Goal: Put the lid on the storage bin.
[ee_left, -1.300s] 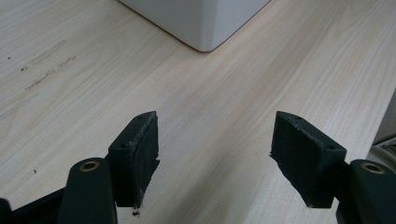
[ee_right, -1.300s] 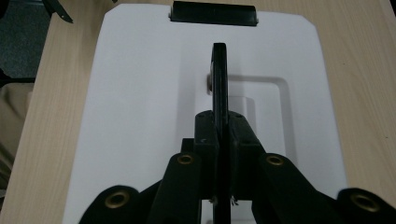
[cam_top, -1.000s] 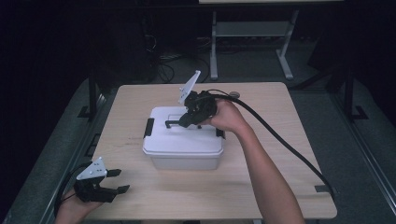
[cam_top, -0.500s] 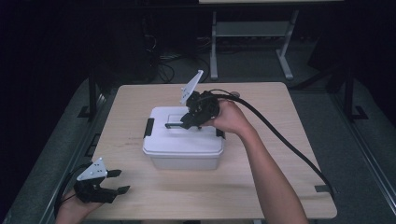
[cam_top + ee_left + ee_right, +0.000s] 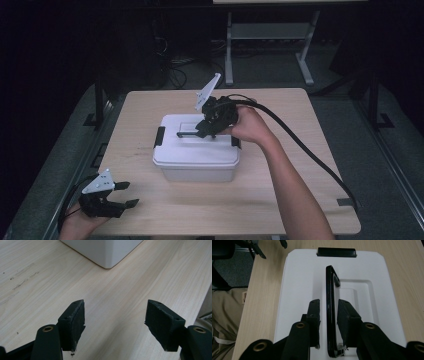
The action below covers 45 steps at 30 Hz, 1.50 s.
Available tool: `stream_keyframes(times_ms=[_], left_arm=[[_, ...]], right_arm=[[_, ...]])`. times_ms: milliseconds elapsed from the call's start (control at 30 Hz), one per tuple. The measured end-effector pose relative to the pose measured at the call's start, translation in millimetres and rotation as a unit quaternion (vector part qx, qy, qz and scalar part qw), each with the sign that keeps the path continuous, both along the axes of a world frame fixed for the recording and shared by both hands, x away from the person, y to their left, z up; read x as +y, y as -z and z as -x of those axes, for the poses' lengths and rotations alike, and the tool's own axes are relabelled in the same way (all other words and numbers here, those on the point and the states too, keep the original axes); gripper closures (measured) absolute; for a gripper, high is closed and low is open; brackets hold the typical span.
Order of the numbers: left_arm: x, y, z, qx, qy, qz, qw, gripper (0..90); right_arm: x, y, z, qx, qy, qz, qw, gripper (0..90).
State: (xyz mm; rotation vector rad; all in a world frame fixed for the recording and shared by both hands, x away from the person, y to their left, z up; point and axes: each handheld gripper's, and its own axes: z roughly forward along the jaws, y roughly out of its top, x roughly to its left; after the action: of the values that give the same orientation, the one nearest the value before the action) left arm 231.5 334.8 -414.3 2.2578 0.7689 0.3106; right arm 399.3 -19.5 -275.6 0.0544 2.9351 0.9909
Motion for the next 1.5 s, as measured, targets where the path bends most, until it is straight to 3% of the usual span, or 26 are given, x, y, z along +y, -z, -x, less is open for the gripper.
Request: stream_keyframes(times_ms=[433, 533, 1000, 1500], left_arm=[[-0.2, -0.2, 0.6, -0.001, 0.000, -0.002, 1.0000, 31.8], [-0.4, -0.3, 0.7, -0.002, -0.001, -0.001, 1.0000, 31.8], [-0.9, 0.0, 0.2, 0.000, 0.000, -0.003, 1.0000, 31.8], [-0.3, -0.5, 0.5, -0.002, -0.003, 0.000, 1.0000, 31.8]], right_arm=[[-6.4, -7.2, 6.9, -0.006, 0.001, 0.006, 1.0000, 70.4], [-11.7, -7.8, 7.5, -0.006, 0.004, -0.005, 1.0000, 70.2], [-33.3, -4.5, 9.0, 0.002, 0.023, -0.003, 0.9997, 69.5], [-44.0, -15.0, 13.3, -0.004, 0.030, 0.002, 0.9995, 68.5]])
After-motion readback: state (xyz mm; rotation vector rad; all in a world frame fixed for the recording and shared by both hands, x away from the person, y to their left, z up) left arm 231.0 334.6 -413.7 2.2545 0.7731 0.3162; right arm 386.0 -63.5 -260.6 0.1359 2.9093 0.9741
